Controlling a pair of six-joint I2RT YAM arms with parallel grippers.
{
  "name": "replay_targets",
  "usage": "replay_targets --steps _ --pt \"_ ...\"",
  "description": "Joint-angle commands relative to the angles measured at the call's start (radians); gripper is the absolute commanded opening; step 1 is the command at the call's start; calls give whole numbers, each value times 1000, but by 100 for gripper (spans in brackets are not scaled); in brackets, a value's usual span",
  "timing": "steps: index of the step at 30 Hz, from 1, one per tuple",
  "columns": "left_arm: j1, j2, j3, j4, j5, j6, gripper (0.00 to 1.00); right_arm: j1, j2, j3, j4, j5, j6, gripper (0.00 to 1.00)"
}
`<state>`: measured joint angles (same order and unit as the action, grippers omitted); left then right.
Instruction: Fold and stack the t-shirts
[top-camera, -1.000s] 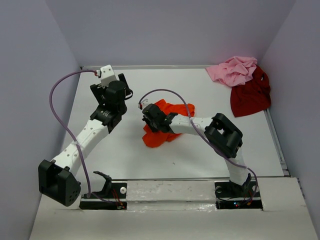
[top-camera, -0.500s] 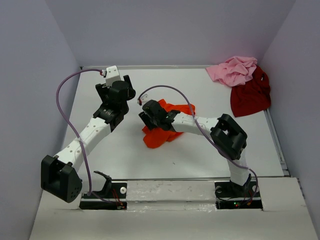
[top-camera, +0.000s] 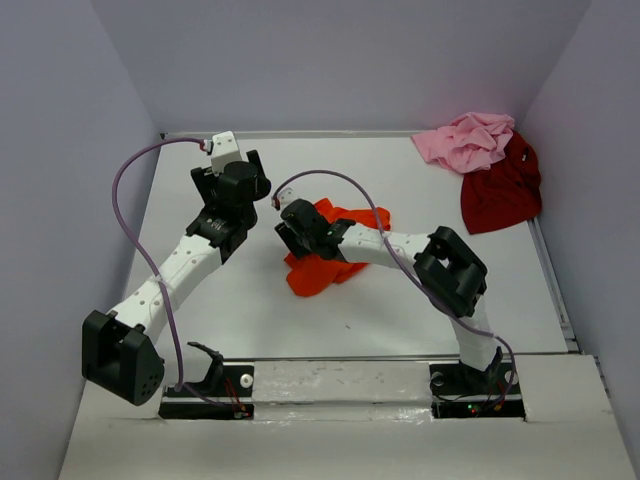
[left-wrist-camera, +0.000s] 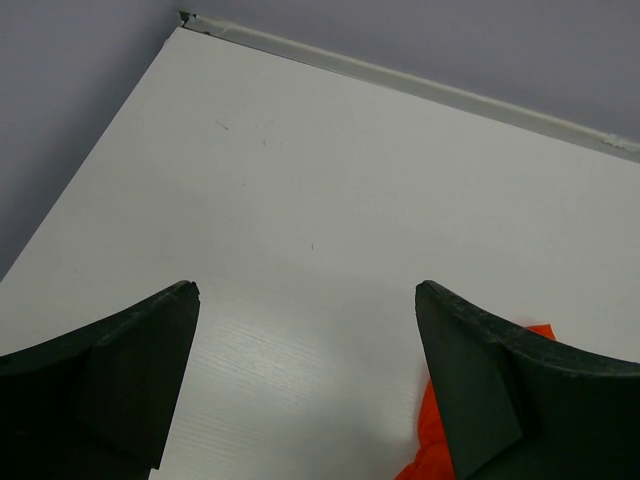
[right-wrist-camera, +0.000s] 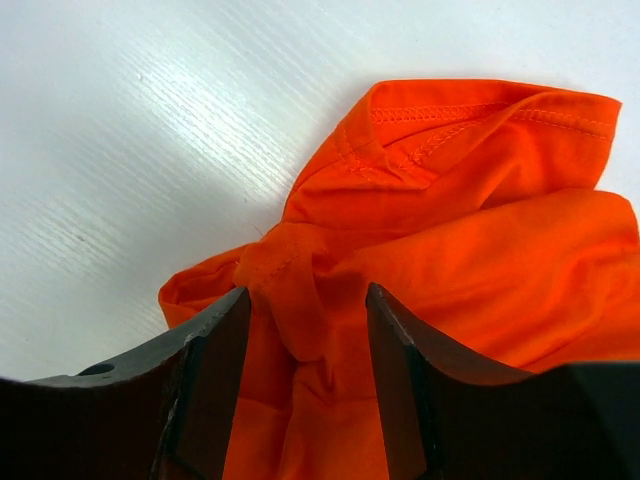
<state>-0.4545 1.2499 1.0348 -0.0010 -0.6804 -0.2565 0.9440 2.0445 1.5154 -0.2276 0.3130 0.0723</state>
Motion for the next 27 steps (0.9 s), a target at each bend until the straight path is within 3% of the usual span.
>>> replay_targets --steps 1,8,12,16,18,27 --pt "-4 -17 42 24 -13 -3 99 9 31 60 11 -17 12 56" --pt "-4 -23 41 25 -18 -1 99 9 66 80 11 -26 11 56" --pt "-4 -24 41 25 -18 -3 99 9 82 78 11 -29 20 50" --pt "-6 -23 41 25 -15 -3 99 9 85 75 13 -17 21 13" --pt "-6 -23 41 25 -13 -1 99 9 79 68 13 -5 18 0" --pt "-4 -23 42 24 -7 -3 99 9 -18 25 16 58 -20 0"
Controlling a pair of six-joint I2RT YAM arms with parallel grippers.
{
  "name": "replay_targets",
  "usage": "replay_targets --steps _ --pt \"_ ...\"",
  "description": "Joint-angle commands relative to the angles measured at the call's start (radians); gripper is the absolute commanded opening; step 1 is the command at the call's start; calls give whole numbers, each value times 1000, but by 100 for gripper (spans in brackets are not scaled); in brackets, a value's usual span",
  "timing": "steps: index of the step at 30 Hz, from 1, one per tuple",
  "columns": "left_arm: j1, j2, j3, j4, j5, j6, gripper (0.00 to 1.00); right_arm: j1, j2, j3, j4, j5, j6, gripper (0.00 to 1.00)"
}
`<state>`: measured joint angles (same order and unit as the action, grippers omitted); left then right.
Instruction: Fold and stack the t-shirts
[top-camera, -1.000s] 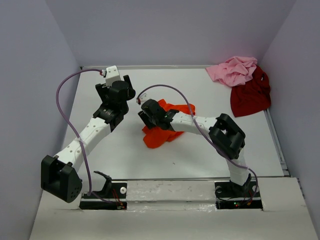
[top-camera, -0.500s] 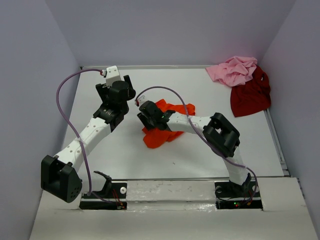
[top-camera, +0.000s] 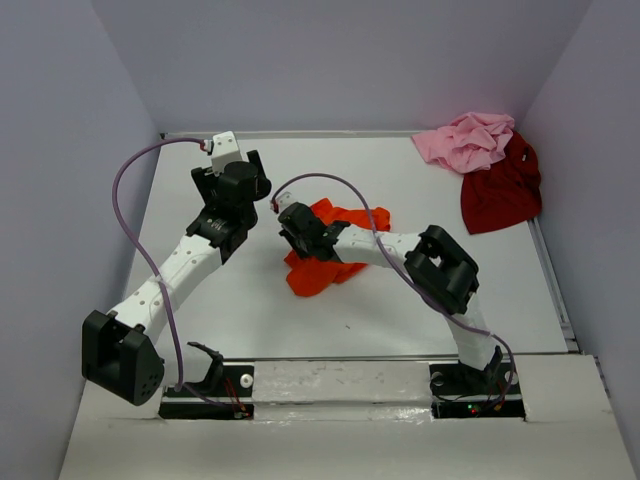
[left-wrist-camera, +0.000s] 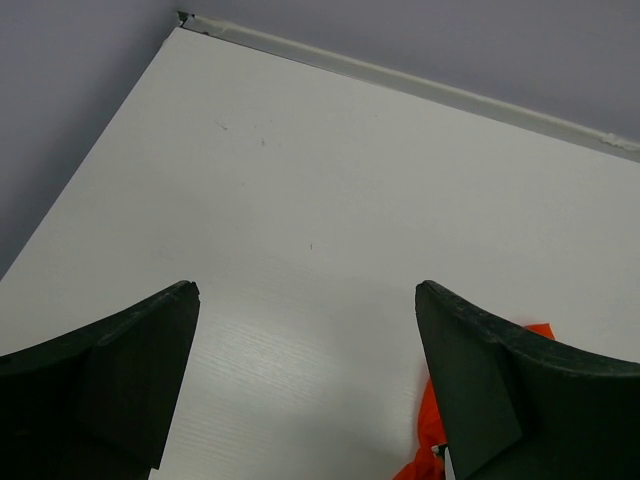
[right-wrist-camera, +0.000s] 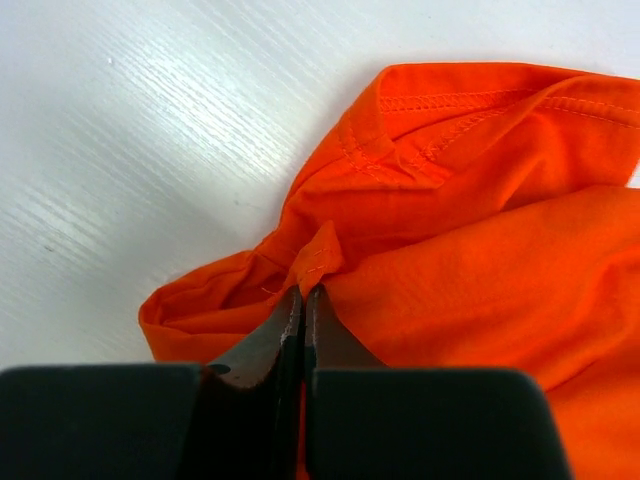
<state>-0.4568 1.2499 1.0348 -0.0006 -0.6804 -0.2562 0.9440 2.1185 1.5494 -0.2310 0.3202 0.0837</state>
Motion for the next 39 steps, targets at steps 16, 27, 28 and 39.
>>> replay_targets --steps 16,27,28,39 --pt "-34 -52 18 71 33 15 99 9 -581 -38 -50 287 -148 0" --pt "-72 -24 10 83 68 15 99 9 -720 28 -99 276 -179 0" --pt "-75 -20 11 77 71 12 99 9 -724 21 -108 280 -164 0" --pt "-80 -56 24 68 56 11 99 9 -1026 -299 -271 582 90 0"
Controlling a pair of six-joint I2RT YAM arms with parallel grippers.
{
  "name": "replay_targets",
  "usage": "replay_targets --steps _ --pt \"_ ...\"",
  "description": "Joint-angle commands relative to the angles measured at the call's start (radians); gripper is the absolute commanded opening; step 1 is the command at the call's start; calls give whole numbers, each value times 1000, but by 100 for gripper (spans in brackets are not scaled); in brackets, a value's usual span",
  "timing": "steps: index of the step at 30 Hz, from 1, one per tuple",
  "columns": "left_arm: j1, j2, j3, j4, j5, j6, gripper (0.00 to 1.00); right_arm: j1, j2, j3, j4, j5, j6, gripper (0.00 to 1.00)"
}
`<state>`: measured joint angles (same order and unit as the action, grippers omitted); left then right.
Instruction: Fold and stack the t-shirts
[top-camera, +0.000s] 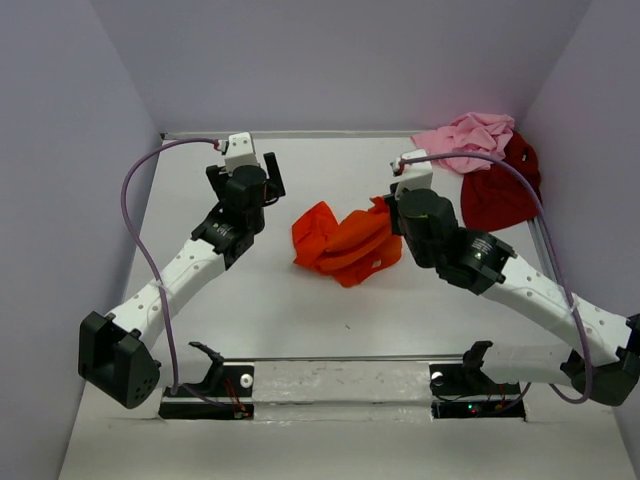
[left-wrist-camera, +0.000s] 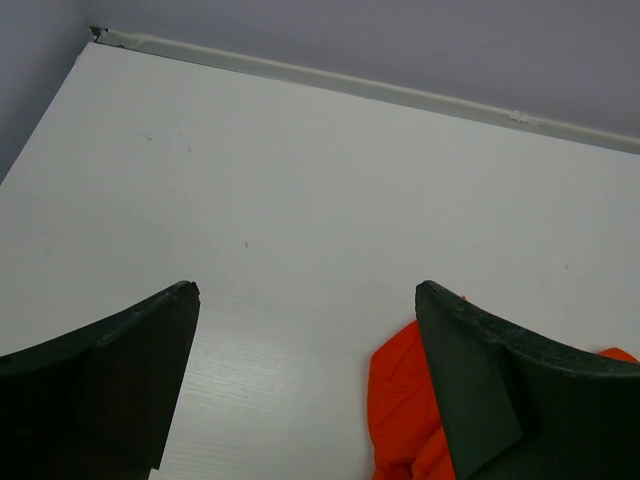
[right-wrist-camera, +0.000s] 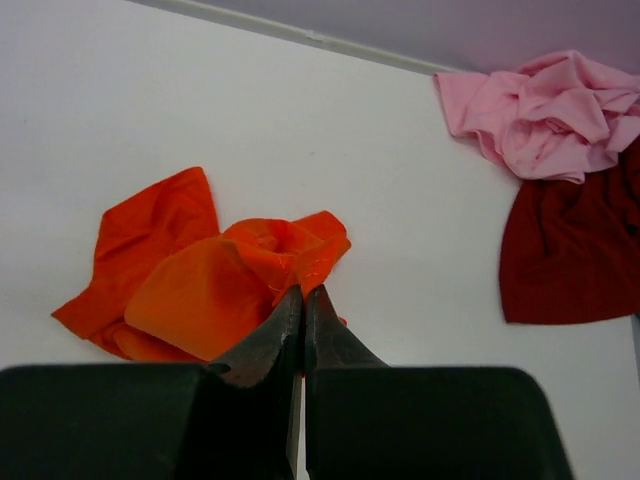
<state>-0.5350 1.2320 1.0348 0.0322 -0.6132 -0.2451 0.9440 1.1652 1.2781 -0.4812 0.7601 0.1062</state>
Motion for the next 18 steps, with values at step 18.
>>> replay_targets --steps 18 --pt "-17 -88 -32 104 -82 38 99 22 444 821 58 -286 -264 0"
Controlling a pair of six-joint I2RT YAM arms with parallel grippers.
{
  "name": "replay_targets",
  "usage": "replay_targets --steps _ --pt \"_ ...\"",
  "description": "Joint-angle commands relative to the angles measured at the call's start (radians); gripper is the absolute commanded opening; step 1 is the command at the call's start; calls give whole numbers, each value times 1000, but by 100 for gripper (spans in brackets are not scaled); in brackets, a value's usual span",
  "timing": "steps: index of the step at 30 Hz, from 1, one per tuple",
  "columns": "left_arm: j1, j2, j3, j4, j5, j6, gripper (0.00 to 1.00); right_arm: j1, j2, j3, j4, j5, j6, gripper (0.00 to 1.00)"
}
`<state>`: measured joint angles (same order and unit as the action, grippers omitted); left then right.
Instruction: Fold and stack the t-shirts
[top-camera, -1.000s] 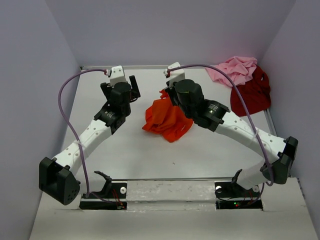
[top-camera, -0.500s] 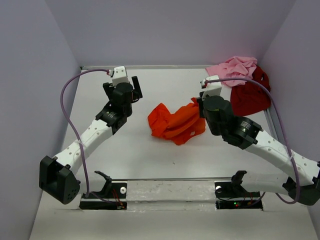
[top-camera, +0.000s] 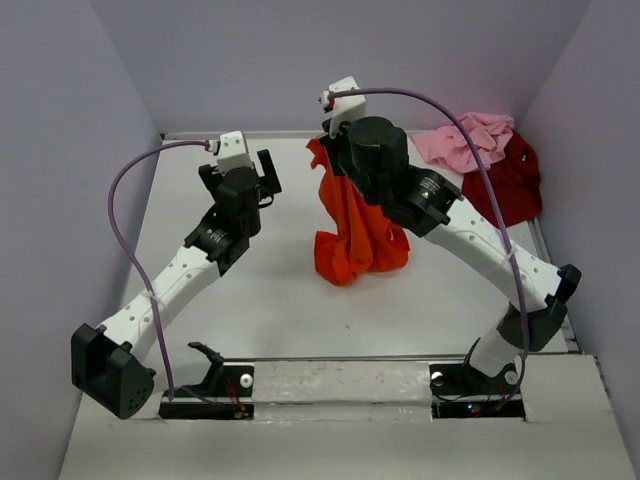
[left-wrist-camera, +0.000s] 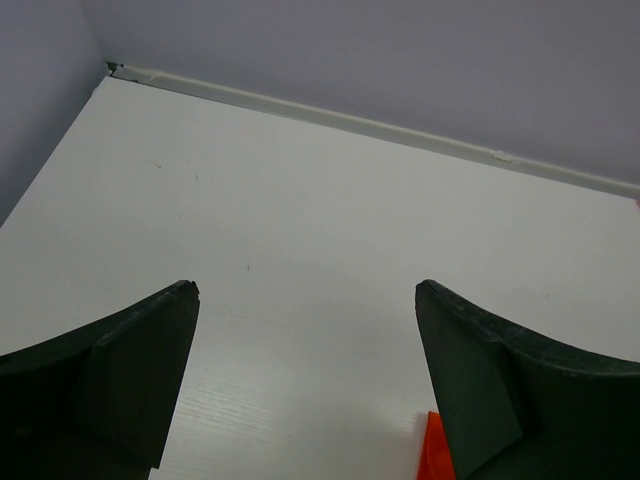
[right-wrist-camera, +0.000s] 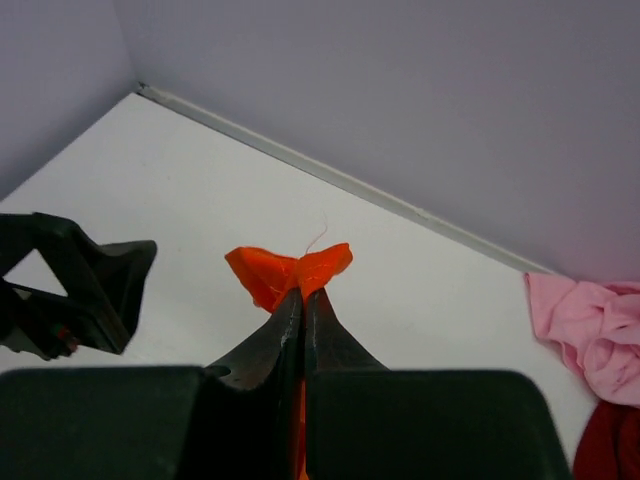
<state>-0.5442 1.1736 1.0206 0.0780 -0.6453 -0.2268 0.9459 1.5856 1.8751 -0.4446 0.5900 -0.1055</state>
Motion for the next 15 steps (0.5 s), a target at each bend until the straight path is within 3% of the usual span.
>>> replay_targets --steps 1,7,11,15 --pt "-8 -29 -17 60 -50 23 99 48 74 343 -23 -125 -63 0" --pt "-10 -45 -22 68 -66 30 99 192 154 591 -46 -67 -195 0" --pt "-10 -52 -27 72 -77 35 99 214 90 595 -39 2 -204 0" --pt "-13 -52 -25 71 -71 35 99 223 -48 471 47 94 -256 0"
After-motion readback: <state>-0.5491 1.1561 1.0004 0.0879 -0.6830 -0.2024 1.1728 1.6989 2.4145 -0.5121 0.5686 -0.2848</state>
